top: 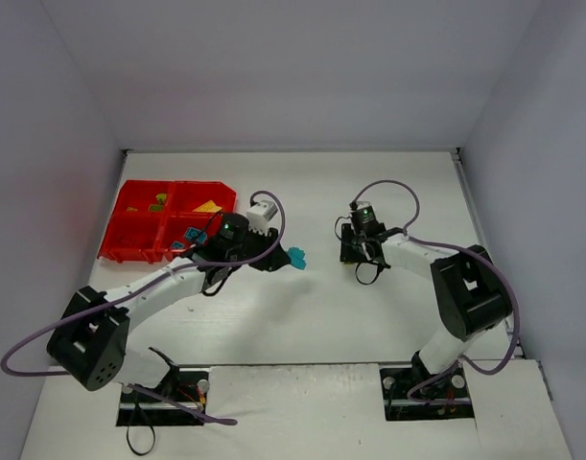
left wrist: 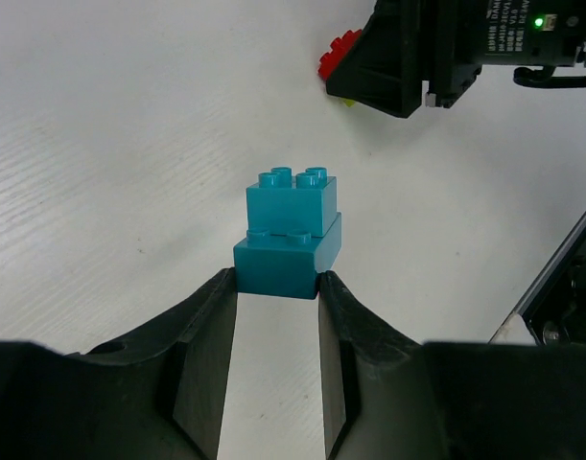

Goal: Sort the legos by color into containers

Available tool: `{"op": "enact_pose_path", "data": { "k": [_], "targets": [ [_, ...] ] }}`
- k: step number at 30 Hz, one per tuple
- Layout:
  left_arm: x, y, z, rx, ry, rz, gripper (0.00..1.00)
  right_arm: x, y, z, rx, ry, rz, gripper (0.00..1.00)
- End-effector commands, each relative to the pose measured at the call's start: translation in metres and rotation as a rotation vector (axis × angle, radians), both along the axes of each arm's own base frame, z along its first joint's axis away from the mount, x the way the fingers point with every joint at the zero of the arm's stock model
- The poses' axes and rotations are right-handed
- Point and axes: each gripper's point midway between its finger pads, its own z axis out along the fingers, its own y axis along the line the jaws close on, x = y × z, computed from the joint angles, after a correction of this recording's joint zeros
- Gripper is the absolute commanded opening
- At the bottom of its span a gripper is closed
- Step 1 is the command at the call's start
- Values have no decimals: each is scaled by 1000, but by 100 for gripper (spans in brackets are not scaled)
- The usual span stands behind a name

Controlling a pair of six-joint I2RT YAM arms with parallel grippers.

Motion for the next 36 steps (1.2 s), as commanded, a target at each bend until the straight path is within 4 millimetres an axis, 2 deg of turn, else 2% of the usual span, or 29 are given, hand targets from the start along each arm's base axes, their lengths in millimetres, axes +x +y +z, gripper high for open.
{"op": "enact_pose_path", "data": {
  "k": [1, 2, 4, 8, 10, 11, 13, 16, 20, 22, 23, 27, 31, 36],
  "targets": [
    [10, -2, 47, 9, -160, -6, 2, 23, -4, 18, -32, -62, -76, 36],
    [9, -1, 48, 21, -165, -12, 2, 23, -4, 18, -31, -62, -77, 42],
    [6, -2, 53, 24, -179, -23, 2, 25, -3, 24, -30, -73, -83, 50],
    [1, -5, 62, 55, -219, -59, 2, 29, -1, 51, -9, -126, -72, 55],
    [-5, -5, 65, 73, -231, -79, 2, 31, 5, 78, 37, -178, -54, 55],
    [-6, -3, 67, 95, -253, -82, 2, 24, 13, 95, 91, -187, -17, 55],
    [-9, -5, 73, 120, -302, -103, 2, 19, 24, 117, 161, -216, 28, 55],
    [-12, -7, 84, 162, -376, -134, 2, 4, 45, 167, 316, -281, 120, 56],
    [-18, -13, 100, 217, -500, -183, 2, -17, 72, 201, 484, -273, 240, 57],
    [-20, -16, 109, 247, -570, -207, 2, -30, 84, 209, 554, -241, 306, 58],
    [-20, -16, 112, 256, -589, -208, 2, -30, 89, 216, 583, -263, 329, 58],
    [-19, -20, 125, 287, -675, -221, 2, -44, 103, 222, 678, -221, 394, 58],
    [-14, -20, 130, 321, -702, -209, 2, -52, 111, 227, 732, -211, 441, 58],
    [-10, -22, 133, 326, -717, -206, 2, -56, 114, 222, 740, -194, 453, 58]
  ]
}}
